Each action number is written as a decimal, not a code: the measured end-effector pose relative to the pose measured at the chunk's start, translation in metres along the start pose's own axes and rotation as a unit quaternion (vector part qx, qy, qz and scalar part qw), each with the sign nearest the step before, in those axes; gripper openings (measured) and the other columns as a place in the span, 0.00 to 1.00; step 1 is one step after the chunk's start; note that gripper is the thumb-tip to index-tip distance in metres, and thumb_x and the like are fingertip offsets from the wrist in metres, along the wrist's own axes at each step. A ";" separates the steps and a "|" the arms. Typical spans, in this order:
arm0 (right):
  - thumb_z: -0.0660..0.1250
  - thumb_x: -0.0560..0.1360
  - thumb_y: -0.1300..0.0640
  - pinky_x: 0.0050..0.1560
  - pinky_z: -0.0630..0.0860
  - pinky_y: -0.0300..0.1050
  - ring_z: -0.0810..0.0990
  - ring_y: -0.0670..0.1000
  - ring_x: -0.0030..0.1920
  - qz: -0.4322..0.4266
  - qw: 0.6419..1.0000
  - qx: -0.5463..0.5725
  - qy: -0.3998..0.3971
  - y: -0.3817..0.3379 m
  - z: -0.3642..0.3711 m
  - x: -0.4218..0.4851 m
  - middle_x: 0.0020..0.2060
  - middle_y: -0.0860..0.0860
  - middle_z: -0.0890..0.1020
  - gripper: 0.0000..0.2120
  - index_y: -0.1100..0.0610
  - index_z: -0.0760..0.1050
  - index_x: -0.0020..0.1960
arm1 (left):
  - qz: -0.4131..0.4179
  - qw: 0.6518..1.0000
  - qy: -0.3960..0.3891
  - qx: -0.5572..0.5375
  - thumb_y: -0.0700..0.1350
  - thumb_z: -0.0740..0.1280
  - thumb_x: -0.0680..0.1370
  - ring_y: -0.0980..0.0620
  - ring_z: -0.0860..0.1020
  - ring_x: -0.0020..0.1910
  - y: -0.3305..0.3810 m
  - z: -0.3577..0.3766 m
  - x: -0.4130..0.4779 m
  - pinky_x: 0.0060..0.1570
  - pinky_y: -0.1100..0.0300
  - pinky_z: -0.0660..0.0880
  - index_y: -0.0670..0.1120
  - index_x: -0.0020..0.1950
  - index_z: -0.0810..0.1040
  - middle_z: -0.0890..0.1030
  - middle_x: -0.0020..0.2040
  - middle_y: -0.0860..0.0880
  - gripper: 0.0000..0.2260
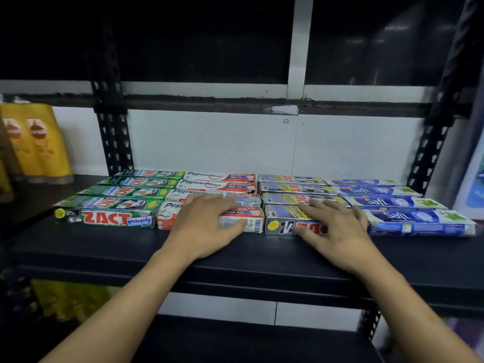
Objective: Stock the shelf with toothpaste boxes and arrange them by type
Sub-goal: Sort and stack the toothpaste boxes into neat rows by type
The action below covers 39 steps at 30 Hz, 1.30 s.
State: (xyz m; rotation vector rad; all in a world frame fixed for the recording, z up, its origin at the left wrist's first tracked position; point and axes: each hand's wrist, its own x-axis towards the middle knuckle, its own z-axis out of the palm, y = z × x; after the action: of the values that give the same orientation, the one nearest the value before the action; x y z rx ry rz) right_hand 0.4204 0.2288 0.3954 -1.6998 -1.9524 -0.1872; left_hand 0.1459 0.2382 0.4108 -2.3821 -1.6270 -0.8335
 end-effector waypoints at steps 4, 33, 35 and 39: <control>0.54 0.71 0.28 0.74 0.47 0.58 0.60 0.45 0.76 -0.004 1.000 0.005 0.004 0.001 0.000 0.000 0.73 0.36 0.66 0.29 0.33 0.66 0.70 | -0.012 1.000 -0.004 0.003 0.64 0.62 0.78 0.53 0.67 0.73 0.002 -0.001 0.000 0.72 0.57 0.56 0.60 0.69 0.76 0.73 0.72 0.54 0.21; 0.55 0.72 0.34 0.72 0.60 0.55 0.71 0.50 0.68 -0.054 0.996 -0.045 0.059 -0.011 -0.008 -0.010 0.67 0.42 0.76 0.31 0.41 0.68 0.73 | 0.026 1.000 0.010 -0.006 0.62 0.60 0.72 0.55 0.70 0.68 -0.007 0.001 0.000 0.67 0.58 0.56 0.58 0.67 0.77 0.78 0.65 0.57 0.25; 0.57 0.73 0.35 0.70 0.63 0.56 0.74 0.51 0.64 -0.072 0.992 -0.062 0.088 -0.015 -0.009 -0.012 0.62 0.44 0.80 0.29 0.44 0.72 0.70 | 0.012 0.999 0.026 -0.014 0.63 0.59 0.71 0.56 0.70 0.68 -0.009 -0.001 0.000 0.66 0.59 0.55 0.58 0.67 0.77 0.78 0.65 0.59 0.26; 0.55 0.73 0.33 0.69 0.65 0.56 0.76 0.51 0.62 -0.066 0.992 -0.018 0.102 -0.034 -0.007 -0.002 0.58 0.46 0.82 0.29 0.45 0.75 0.67 | -0.020 0.999 0.005 0.034 0.69 0.54 0.72 0.56 0.65 0.73 -0.022 -0.011 0.003 0.74 0.54 0.52 0.57 0.71 0.73 0.72 0.72 0.59 0.31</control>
State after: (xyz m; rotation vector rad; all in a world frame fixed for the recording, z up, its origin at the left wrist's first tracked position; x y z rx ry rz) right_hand 0.3907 0.2171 0.4088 -1.5111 -1.9181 -0.4302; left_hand 0.1232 0.2448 0.4174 -2.3030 -1.6780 -0.7813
